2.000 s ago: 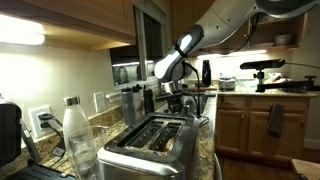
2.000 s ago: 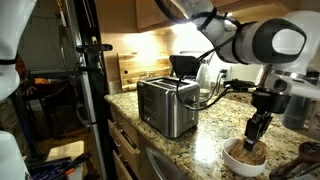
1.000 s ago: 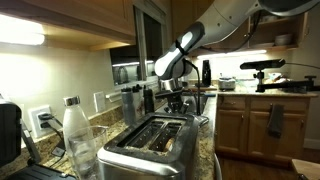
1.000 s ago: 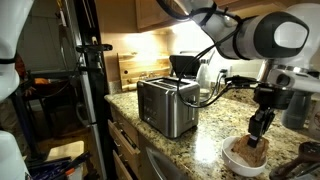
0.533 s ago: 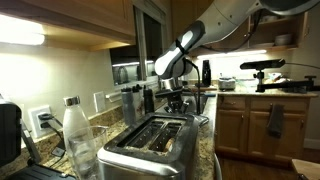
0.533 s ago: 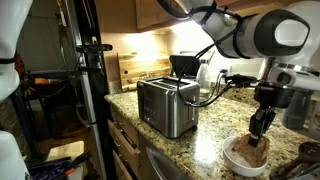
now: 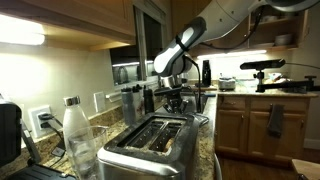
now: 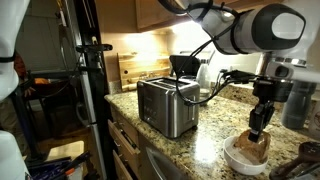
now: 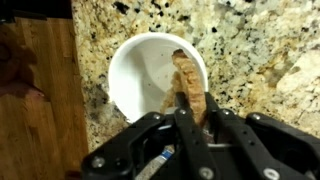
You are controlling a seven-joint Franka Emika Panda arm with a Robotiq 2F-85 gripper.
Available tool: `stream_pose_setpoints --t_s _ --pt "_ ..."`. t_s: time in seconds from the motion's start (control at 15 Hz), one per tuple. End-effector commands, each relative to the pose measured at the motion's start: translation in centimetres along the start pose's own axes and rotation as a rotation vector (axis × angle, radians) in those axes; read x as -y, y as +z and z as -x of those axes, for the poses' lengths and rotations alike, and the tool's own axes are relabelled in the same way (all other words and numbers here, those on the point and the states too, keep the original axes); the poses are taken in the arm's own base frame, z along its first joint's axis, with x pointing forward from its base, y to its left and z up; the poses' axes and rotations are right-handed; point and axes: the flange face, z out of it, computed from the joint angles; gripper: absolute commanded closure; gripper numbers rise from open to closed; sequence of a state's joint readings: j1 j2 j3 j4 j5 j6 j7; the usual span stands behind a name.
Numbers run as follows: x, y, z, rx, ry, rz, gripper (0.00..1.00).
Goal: Put the slices of bread in the toaster
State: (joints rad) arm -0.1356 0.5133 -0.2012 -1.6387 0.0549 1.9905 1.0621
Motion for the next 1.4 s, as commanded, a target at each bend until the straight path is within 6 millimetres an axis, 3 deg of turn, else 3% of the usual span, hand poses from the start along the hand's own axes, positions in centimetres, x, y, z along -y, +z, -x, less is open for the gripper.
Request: stream_pose_setpoints --t_s 0.0,1.33 --pt "-2.0 -1.8 1.3 -0.016 0.017 0.008 0.89" --pt "-5.6 -5.9 1.9 -0.082 0.033 0.005 0.90"
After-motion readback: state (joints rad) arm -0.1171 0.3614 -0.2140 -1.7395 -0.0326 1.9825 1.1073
